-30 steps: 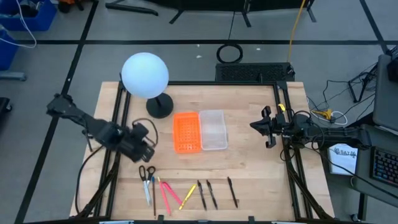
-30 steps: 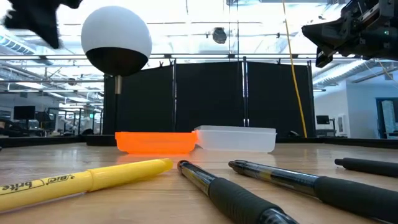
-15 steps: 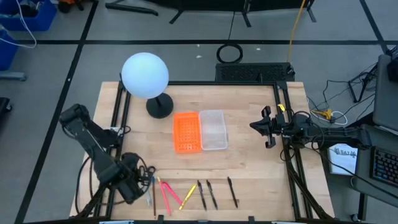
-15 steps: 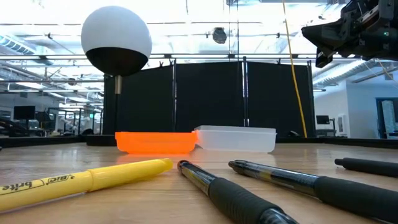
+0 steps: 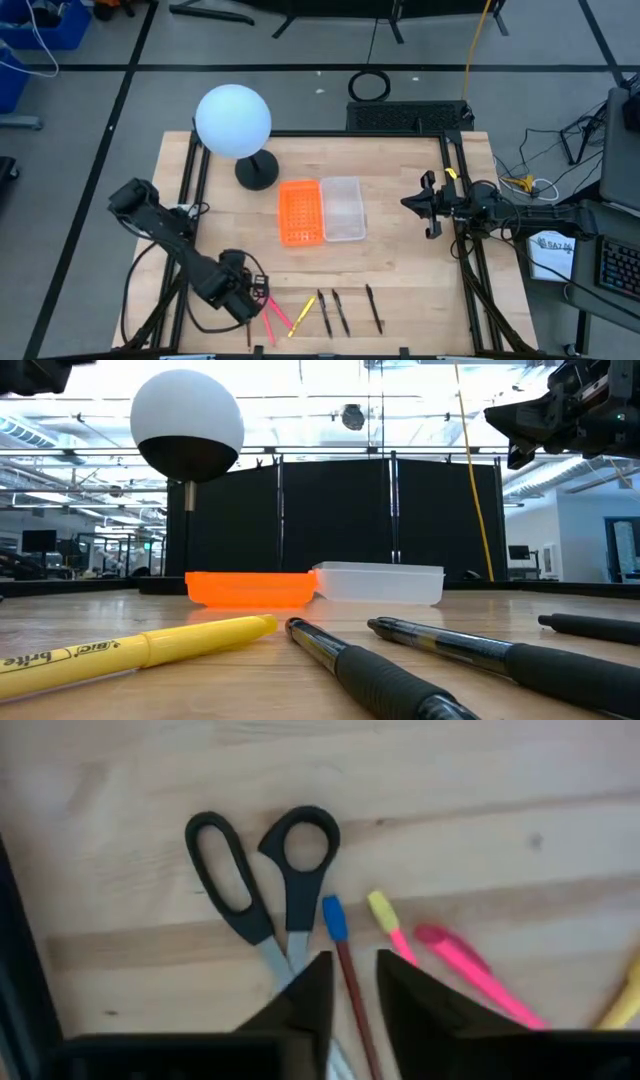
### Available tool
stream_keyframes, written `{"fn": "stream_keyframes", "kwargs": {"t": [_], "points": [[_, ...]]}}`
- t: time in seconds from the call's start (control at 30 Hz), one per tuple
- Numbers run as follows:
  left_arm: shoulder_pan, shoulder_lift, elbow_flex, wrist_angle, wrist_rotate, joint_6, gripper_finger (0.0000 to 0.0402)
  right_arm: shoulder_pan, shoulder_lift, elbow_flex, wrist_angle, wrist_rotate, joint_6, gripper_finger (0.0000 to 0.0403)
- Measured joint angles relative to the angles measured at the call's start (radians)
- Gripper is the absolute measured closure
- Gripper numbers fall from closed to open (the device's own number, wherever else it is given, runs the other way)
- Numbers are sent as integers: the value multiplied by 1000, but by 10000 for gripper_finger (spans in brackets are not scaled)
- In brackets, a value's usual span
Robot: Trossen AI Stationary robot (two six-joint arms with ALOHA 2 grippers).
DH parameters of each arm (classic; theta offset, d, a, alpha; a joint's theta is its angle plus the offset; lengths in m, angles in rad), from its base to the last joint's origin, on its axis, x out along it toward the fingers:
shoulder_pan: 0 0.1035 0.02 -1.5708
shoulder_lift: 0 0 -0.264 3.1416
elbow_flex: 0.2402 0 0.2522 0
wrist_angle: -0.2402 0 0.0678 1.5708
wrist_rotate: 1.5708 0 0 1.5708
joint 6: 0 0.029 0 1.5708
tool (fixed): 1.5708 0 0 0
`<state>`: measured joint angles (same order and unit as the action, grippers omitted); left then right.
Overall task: Pick & place school supplies into a supply box
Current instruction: Put the black scissors into the orange supply box
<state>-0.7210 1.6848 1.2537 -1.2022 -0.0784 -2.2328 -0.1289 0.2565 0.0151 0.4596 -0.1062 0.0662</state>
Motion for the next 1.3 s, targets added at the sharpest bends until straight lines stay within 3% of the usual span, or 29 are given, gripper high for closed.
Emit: {"fn": "stream_keyframes", "kwargs": {"t": [0.27,0.43,0.57,0.93,1.3], "points": [[40,73,0,-69,33,-81,152,0,0,0,-13,0,0,403],[46,115,0,-71,61,-112,111,0,0,0,-28,0,0,403],[44,130,0,-79,69,-144,117,0,0,0,-24,0,0,403],[53,135,-22,-123,76,-148,187,0,0,0,-27,0,0,403],[45,30,-287,247,50,-138,229,0,0,0,-42,0,0,403]]}}
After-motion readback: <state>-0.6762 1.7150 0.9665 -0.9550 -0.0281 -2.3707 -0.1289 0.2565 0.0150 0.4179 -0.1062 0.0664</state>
